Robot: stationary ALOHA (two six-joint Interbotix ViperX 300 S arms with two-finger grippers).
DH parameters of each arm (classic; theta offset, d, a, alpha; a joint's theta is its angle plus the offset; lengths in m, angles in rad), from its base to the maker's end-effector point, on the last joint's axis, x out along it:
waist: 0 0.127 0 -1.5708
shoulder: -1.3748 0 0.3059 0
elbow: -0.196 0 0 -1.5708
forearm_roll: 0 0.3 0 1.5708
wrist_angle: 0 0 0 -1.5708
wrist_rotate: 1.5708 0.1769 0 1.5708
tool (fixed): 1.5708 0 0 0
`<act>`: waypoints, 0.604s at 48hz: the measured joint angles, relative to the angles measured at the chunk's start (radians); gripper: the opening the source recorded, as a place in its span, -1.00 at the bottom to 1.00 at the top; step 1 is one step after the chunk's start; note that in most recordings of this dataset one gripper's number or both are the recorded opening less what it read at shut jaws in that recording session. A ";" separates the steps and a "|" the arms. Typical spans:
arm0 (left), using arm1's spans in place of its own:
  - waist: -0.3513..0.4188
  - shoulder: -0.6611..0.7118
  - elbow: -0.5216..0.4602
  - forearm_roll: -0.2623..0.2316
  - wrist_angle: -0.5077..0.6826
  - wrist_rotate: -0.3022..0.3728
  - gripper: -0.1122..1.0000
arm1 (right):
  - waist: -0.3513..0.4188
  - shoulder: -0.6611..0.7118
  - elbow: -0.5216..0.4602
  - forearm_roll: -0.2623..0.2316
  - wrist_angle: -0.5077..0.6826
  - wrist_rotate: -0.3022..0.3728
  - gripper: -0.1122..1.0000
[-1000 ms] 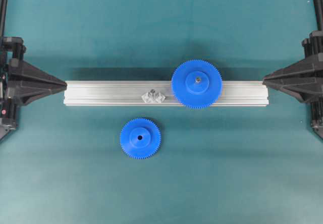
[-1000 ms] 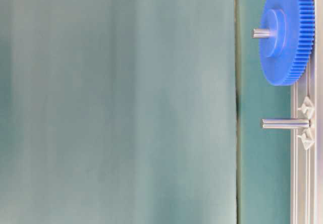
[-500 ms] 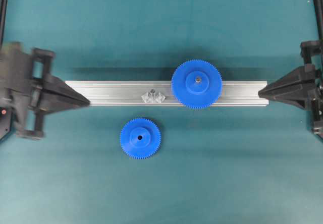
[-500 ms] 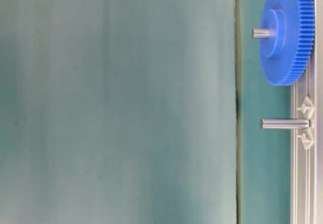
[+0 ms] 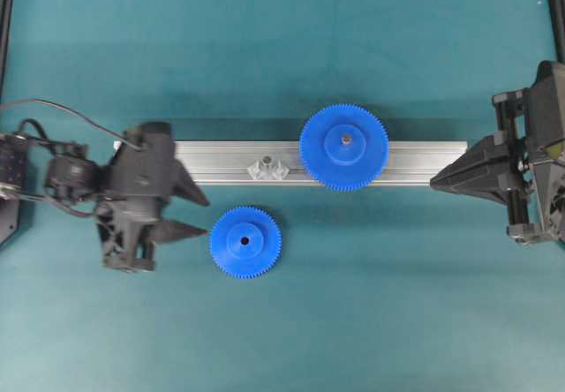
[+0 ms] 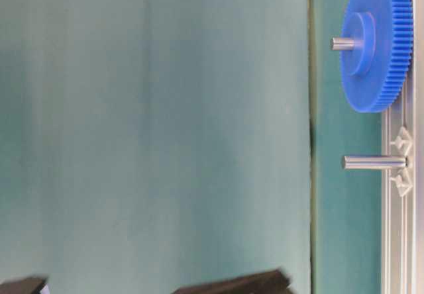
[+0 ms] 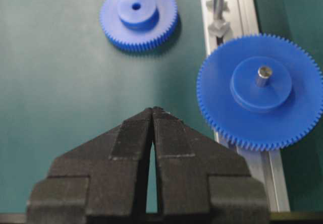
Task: Find the location of the shaft and insert the small gear.
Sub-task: 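Move the left gripper down over the loose small blue gear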
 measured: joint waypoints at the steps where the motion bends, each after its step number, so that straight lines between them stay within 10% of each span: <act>1: -0.002 0.011 -0.003 0.000 0.003 -0.003 0.56 | 0.000 -0.002 0.000 0.000 0.000 0.000 -0.68; 6: -0.009 0.075 -0.028 0.000 0.025 -0.032 0.87 | 0.000 -0.012 0.000 0.000 0.003 0.000 -0.68; 29: -0.025 0.371 -0.219 0.000 0.169 -0.084 0.84 | 0.002 -0.043 0.005 0.000 0.009 0.002 -0.68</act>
